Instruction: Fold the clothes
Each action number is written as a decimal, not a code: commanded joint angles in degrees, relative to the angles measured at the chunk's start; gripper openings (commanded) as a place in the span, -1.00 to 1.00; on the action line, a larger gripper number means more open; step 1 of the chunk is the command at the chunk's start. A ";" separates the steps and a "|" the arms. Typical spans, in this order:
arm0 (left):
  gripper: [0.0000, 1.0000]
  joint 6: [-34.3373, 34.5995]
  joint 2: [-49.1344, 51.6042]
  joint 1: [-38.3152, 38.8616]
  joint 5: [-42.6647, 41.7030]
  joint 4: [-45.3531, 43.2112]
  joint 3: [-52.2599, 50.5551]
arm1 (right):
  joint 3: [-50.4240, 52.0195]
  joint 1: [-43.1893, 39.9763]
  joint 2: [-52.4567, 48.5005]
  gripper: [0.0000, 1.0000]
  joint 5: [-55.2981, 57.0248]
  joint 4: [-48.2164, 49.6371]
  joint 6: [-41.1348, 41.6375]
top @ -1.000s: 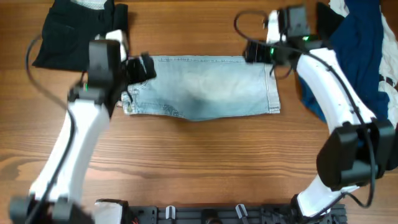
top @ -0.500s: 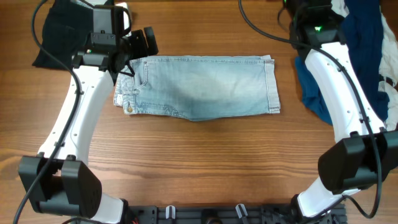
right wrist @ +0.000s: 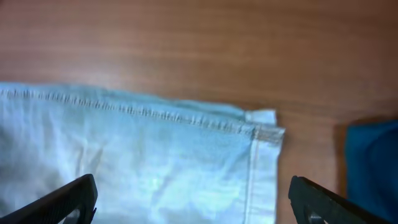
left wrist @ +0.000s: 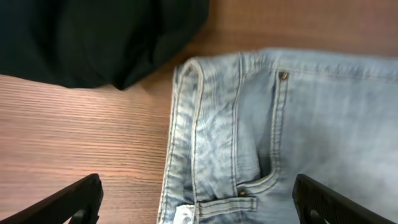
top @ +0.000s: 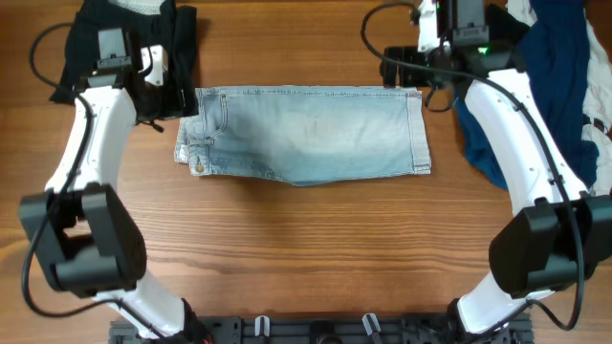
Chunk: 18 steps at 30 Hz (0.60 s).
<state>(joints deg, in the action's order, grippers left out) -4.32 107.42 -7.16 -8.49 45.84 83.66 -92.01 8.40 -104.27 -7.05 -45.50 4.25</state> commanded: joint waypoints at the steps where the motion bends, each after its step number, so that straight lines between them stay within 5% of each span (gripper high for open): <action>1: 0.96 -8.13 2.71 0.07 -3.72 1.18 0.98 | 3.80 0.02 0.11 1.00 -4.70 1.57 0.26; 18: 0.79 -11.98 15.52 0.15 -9.09 -1.66 0.94 | 9.64 -0.13 -0.22 0.99 -4.20 6.49 3.91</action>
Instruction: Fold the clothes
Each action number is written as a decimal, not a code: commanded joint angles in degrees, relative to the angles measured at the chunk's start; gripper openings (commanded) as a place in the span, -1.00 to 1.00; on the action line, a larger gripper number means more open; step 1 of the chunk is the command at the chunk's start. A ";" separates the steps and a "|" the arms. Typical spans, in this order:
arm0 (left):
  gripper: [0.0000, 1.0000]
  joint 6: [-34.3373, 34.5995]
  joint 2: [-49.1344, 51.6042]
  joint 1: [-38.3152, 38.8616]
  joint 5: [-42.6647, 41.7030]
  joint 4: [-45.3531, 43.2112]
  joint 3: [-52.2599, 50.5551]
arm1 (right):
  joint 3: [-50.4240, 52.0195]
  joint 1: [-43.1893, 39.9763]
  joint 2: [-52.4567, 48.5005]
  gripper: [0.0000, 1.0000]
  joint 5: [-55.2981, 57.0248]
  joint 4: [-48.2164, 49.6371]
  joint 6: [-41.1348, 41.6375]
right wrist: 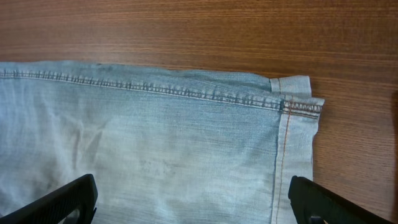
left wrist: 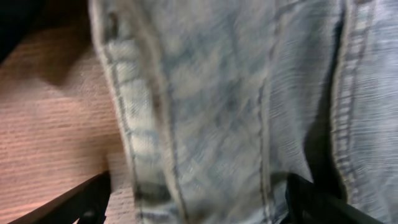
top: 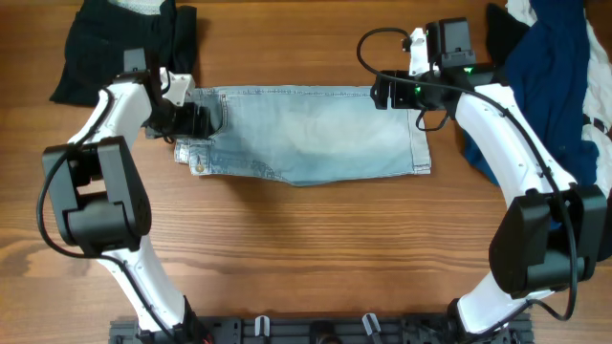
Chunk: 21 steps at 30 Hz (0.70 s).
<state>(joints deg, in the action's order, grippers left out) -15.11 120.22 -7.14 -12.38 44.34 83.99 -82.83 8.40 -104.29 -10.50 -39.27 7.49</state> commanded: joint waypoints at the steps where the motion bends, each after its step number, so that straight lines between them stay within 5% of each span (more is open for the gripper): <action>1: 0.75 -1.18 3.41 0.26 -7.85 -0.07 0.57 | 0.46 -0.13 -0.20 0.99 -0.74 0.33 0.68; 5: 0.61 -1.20 5.16 1.38 -15.02 1.22 0.39 | 0.46 -0.15 -0.20 0.99 -0.72 0.68 0.66; 6: 0.44 -1.20 5.44 2.12 -15.47 1.99 0.33 | 0.46 -0.15 -0.20 1.00 -0.74 0.68 0.66; 10: -0.92 -0.96 5.46 3.52 -14.75 2.97 0.33 | 0.46 -0.22 -0.20 0.99 -0.28 0.68 1.07; 13: -0.92 0.63 5.44 3.30 -14.53 3.26 0.35 | 0.46 -0.31 -0.31 0.86 1.03 0.68 2.16; 18: -0.92 3.52 0.87 1.97 -10.73 9.60 2.80 | 0.46 -0.66 -0.39 -0.11 1.01 1.31 2.86; 21: -0.92 1.60 -3.74 1.99 -6.43 20.70 8.20 | 0.46 -0.66 -0.39 -0.33 0.07 1.86 -0.31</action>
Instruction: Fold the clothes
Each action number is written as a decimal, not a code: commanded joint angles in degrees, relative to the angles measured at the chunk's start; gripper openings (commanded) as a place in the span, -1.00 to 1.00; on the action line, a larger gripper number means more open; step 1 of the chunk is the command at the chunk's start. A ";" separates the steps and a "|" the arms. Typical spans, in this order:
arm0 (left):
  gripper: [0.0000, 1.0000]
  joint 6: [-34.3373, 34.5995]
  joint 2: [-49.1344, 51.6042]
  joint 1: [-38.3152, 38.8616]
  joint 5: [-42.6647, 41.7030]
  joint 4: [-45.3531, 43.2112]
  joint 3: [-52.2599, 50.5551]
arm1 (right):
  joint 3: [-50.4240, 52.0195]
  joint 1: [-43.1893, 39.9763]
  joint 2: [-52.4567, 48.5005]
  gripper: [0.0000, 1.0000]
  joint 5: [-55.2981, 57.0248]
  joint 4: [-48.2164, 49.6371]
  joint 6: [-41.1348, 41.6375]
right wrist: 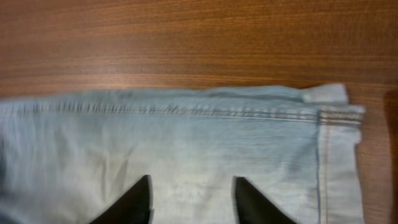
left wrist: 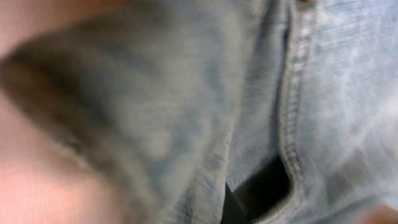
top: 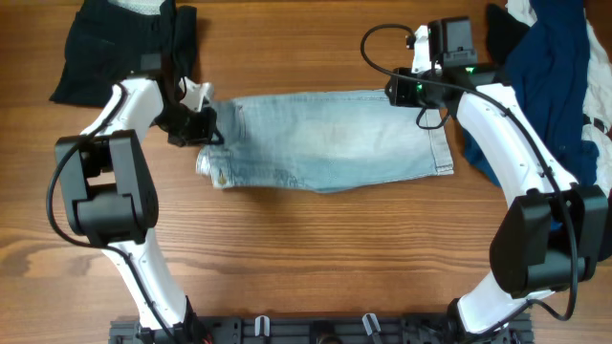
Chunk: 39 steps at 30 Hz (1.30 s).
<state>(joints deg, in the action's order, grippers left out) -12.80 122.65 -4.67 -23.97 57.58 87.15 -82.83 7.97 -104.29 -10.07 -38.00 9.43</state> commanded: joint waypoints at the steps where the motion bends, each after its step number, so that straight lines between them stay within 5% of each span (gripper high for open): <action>1: -0.92 -0.70 -7.45 -0.48 6.45 10.05 6.51 | 0.46 -0.22 -0.39 -0.47 -0.85 0.68 -2.21; 3: -0.92 -0.66 -10.32 -0.48 8.81 13.94 9.16 | 0.46 -0.22 -0.42 -0.91 -2.73 0.96 -2.45; 18: -0.92 4.74 -14.69 -0.48 18.43 16.13 21.24 | 3.91 -0.24 -9.86 -0.91 -21.44 -0.68 -6.67; 27: -0.92 4.74 -14.67 -0.42 19.12 16.00 22.91 | 15.61 -0.17 -10.78 -0.92 -24.85 15.74 -0.48; 39: -0.92 8.85 -14.64 8.20 8.28 14.56 22.77 | 17.70 -1.09 -14.82 -0.91 -20.85 22.60 7.72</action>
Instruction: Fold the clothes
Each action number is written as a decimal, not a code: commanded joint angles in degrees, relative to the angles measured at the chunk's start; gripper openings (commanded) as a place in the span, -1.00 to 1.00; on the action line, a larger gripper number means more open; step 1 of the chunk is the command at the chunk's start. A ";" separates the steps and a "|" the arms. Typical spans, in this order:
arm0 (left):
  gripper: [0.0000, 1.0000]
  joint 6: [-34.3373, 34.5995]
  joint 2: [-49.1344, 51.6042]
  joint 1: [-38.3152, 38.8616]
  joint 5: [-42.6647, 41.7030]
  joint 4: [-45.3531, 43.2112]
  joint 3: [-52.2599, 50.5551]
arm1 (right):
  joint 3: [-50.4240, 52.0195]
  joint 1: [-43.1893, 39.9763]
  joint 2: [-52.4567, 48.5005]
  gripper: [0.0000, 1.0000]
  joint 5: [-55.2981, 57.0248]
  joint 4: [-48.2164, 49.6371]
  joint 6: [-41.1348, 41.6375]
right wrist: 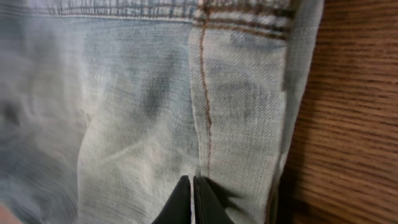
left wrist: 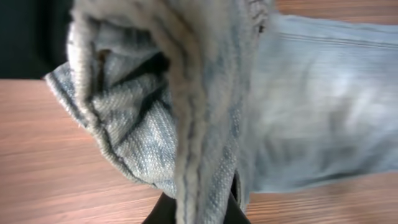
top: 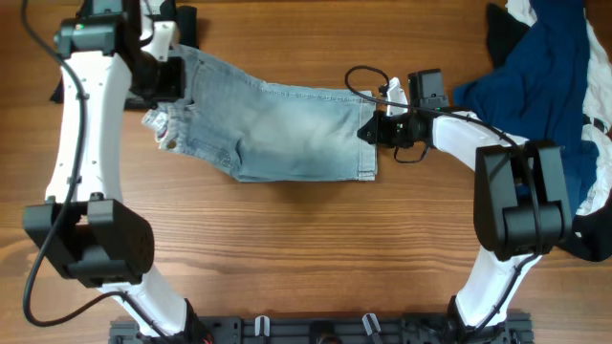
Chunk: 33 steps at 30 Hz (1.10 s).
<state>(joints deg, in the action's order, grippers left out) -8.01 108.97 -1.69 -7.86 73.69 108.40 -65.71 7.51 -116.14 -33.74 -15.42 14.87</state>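
Light-blue folded jeans (top: 277, 129) lie slanting across the far half of the table, with the waist end raised at the far left. My left gripper (top: 170, 81) is shut on the bunched waistband (left wrist: 186, 93), and its jaws (left wrist: 198, 208) are nearly buried in denim. My right gripper (top: 371, 129) is at the hem end. Its fingertips (right wrist: 191, 190) are pressed together on the denim beside the orange-stitched hem seam (right wrist: 205, 93).
A black garment (top: 182, 19) lies at the far left behind the left arm and shows dark in the left wrist view (left wrist: 31, 37). A pile of dark-blue clothes (top: 545, 67) fills the far right. The wooden table (top: 306, 248) stretches toward the front edge.
The jeans have moved left and now lie slanted, waist end lifted toward the far left corner. My left gripper has moved up and back with it. My right gripper has shut at the hem.
Both grippers hung open over the ends of the flat jeans. Then the left one was down at the waistband and the right still open over the hem. Then the left held the waistband and the jeans sat further right. Now both hold the jeans, shifted left.
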 commanded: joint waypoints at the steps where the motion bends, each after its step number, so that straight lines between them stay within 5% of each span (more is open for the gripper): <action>1: -0.92 4.07 -0.96 6.73 -8.96 -1.92 1.49 | 0.59 -0.63 -2.97 -0.92 2.80 0.04 2.32; 12: -0.92 17.66 6.93 27.15 -11.13 -12.57 1.42 | 0.59 -0.63 -2.97 -0.92 2.54 -0.04 3.26; 23: -0.88 28.00 16.65 31.76 -11.17 -19.71 1.42 | 0.42 -2.64 -2.27 -0.92 -5.46 5.40 3.39; 25: -0.54 28.02 16.65 31.76 -11.19 -19.74 1.42 | -0.13 -5.27 -0.20 -0.91 -11.04 8.04 5.46; 27: 0.06 28.00 16.65 31.76 -11.17 -19.71 1.42 | -1.07 -8.50 2.82 -0.74 -15.85 10.54 8.63; 28: 0.72 28.00 16.65 31.74 -11.15 -19.76 1.42 | -1.44 -10.19 4.35 -0.13 -17.81 12.02 10.34; 29: 0.99 28.00 16.65 31.74 -10.97 -19.89 1.42 | -1.70 -12.04 5.92 0.22 -19.98 14.05 12.20; 31: 1.00 28.00 16.65 31.74 -10.86 -19.93 1.42 | -1.75 -16.46 9.11 0.57 -25.03 19.65 17.11; 33: 1.00 27.98 16.65 31.69 -10.29 -19.93 1.42 | -1.75 -21.05 11.61 0.72 -29.31 25.29 21.81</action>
<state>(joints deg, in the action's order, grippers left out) 19.64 125.45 29.95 -17.96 53.91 108.51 -66.17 -8.82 -109.73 -52.86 5.58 28.56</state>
